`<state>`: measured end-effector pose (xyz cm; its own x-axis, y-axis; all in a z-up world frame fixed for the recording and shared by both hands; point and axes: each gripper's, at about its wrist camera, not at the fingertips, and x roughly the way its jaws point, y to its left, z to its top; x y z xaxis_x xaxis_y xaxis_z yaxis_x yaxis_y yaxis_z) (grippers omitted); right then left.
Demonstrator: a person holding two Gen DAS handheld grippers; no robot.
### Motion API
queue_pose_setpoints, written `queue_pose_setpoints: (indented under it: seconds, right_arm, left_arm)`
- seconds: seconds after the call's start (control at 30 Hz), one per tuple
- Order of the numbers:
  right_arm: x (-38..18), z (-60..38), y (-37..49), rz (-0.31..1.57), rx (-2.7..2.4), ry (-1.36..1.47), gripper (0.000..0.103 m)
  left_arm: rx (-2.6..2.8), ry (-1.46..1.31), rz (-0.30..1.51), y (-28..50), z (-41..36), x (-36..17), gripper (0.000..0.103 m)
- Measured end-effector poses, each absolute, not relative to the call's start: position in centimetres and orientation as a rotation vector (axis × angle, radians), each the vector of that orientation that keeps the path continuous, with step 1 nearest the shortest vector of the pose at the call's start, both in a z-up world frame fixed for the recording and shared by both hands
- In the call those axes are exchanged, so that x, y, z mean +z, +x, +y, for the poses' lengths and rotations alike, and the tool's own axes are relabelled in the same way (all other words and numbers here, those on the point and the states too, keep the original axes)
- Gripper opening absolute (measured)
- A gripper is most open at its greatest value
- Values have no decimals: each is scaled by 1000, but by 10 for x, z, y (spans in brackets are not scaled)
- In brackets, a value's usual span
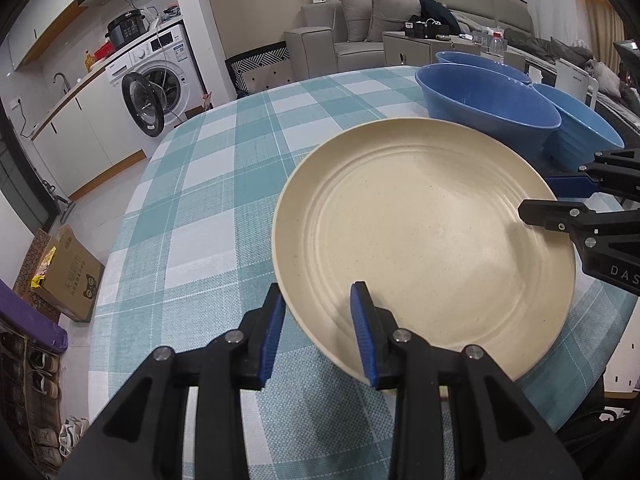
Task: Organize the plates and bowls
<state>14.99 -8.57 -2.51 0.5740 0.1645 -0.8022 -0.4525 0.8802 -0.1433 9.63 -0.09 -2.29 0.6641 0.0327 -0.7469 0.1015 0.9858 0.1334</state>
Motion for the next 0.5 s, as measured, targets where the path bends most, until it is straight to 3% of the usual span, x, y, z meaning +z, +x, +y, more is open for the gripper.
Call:
queue_pose_setpoints:
  seconds: [0.33, 0.5]
  right_arm:
    - [-29, -81, 147, 880, 340, -413, 30]
    - [-33, -78, 146, 877, 338, -439, 37]
  left_arm:
    - [-44, 202, 846, 96, -6, -24, 37]
    - [-58, 239, 830, 92, -13, -23, 53]
